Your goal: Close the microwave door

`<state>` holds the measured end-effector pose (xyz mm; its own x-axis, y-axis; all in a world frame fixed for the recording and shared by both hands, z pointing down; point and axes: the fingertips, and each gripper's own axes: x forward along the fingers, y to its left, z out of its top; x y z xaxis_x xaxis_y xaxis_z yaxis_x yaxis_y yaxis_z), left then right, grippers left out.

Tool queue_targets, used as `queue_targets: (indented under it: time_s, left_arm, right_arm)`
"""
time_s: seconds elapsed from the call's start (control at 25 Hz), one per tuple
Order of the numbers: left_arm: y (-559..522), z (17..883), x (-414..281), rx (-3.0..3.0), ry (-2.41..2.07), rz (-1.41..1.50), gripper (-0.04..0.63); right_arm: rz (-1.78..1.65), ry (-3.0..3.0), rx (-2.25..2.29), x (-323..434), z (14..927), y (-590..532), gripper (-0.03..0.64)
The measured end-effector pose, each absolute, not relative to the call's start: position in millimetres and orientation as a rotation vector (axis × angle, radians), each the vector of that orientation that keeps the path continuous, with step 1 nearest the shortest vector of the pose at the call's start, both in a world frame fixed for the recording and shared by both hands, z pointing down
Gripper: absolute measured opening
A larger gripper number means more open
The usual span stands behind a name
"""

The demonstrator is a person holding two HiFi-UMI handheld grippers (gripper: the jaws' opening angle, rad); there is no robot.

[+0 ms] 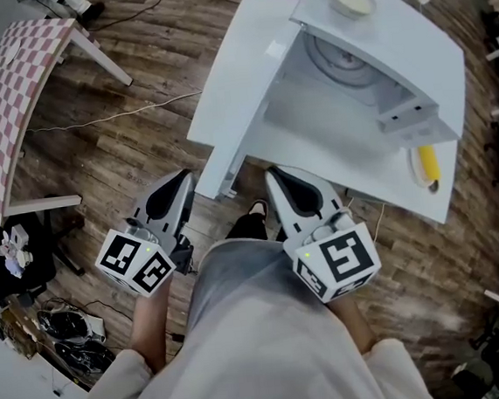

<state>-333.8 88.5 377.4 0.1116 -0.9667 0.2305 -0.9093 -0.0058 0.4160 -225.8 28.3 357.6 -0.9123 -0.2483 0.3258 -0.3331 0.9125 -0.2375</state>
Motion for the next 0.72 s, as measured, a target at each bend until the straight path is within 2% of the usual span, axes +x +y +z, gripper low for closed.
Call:
queue_targets:
  time_s: [0.72]
  left_arm:
    - [88.4,382.2,-303.1,1.981,-1.737,-0.146,0.018]
  right_arm:
    - [0.487,-2.77,0.458,-208.2,364.4,29.4,0.023]
